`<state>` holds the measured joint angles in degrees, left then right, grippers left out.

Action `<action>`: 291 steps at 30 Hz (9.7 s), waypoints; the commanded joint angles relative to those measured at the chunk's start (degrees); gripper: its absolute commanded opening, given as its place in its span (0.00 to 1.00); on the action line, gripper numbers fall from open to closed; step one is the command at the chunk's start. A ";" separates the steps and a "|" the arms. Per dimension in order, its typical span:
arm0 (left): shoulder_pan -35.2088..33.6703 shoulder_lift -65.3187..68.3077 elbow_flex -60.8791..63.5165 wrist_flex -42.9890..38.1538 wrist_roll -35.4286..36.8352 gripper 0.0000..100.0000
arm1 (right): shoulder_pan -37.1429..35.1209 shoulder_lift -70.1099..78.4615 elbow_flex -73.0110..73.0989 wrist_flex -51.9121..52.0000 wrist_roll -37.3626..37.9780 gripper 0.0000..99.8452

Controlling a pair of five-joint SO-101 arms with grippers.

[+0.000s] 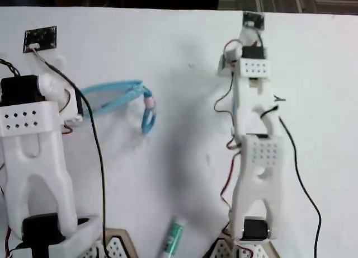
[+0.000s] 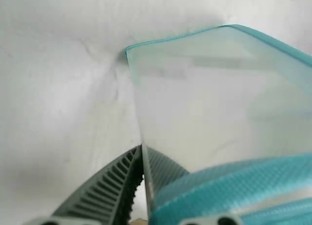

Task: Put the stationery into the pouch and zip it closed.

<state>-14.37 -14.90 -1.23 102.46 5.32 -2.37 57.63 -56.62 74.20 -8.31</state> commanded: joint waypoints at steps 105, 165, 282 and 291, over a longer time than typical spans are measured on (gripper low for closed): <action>0.22 1.89 0.18 -0.18 -0.44 0.02 | -7.43 21.23 -33.23 21.05 41.23 0.20; 0.31 1.89 0.00 -0.09 -1.49 0.02 | -14.81 -113.45 98.02 -24.57 18.81 0.02; 0.04 1.89 0.00 -0.09 -1.58 0.02 | -16.66 -20.53 21.71 8.31 36.92 0.02; 0.04 1.89 0.00 -0.09 -1.58 0.02 | -14.46 -26.33 1.41 27.65 32.53 0.02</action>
<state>-14.29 -14.90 -1.14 102.46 3.82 -17.93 37.58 -49.23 97.05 23.87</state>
